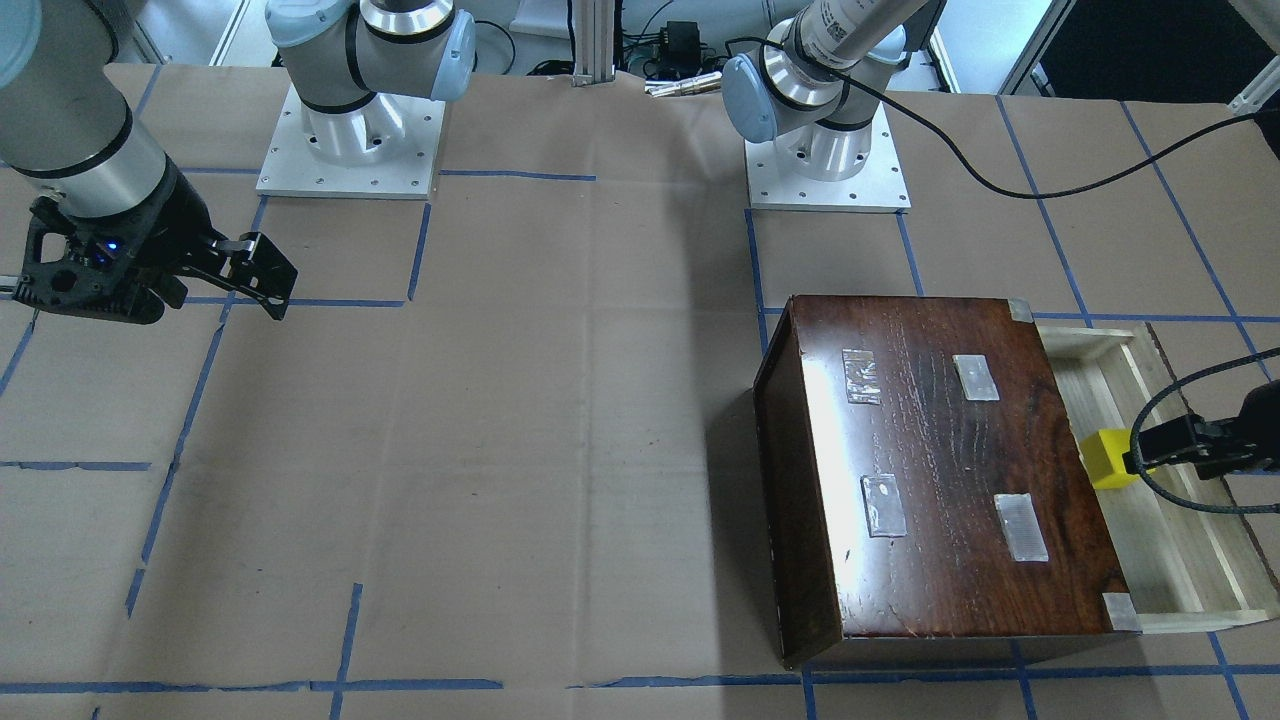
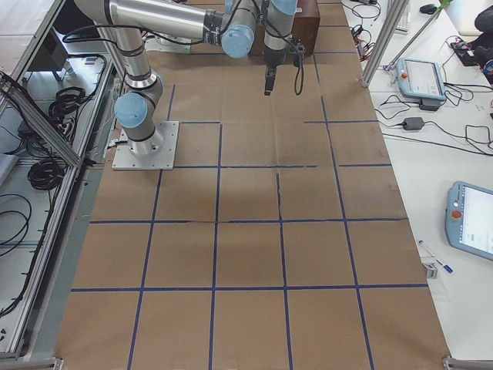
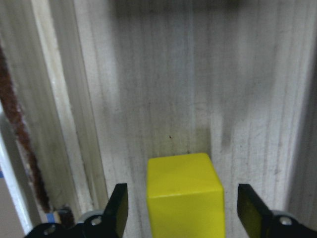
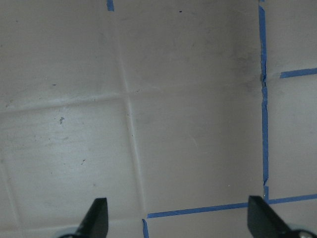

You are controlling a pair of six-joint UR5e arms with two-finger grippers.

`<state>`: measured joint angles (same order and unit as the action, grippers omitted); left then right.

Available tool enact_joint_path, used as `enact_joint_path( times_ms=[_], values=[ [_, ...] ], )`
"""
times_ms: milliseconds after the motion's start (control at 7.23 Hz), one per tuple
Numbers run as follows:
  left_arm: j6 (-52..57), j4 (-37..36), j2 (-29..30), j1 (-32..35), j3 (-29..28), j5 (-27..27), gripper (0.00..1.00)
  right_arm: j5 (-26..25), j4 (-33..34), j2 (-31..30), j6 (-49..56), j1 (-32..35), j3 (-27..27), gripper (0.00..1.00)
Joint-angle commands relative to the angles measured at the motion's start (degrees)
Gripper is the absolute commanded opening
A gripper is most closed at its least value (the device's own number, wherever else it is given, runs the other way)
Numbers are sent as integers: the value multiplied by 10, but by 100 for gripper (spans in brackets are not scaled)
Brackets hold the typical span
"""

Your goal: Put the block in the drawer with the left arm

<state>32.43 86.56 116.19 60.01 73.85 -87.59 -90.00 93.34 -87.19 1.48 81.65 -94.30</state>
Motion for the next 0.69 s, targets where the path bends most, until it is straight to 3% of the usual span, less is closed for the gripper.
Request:
enact_joint_path(
  times_ms=[0,138,553],
  values=[
    [0,11,-48,8,8,-7,99,0,0,0,-1,0,0,100],
    [-16,12,-80,34,27,-9,99,0,0,0,0,0,0,100],
    [-202,46,-186,153,96,-8,99,0,0,0,-1,0,0,100]
  ],
)
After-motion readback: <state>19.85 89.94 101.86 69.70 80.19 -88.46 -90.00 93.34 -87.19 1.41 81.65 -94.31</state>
